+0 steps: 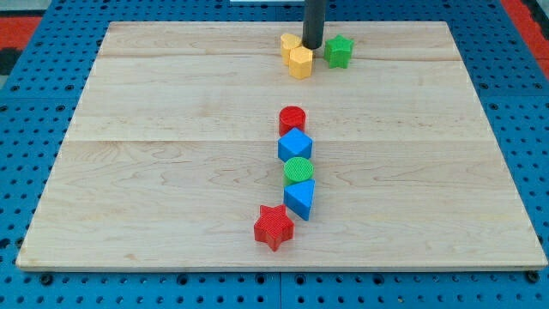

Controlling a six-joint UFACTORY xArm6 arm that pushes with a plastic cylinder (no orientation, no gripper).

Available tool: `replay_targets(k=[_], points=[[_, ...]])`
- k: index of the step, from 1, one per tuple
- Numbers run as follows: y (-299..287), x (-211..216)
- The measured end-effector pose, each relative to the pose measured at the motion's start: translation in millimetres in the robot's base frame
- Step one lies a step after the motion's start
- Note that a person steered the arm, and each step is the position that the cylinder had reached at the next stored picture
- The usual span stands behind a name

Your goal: Push green star diagonally above red circle

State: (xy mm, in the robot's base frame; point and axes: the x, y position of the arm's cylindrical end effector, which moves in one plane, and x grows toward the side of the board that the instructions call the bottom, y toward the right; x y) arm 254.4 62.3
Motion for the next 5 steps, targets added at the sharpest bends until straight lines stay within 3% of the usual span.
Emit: replay_targets(k=[3,4,5], points=[[16.7,36.9],[60.9,41.1],[88.5,13.2]])
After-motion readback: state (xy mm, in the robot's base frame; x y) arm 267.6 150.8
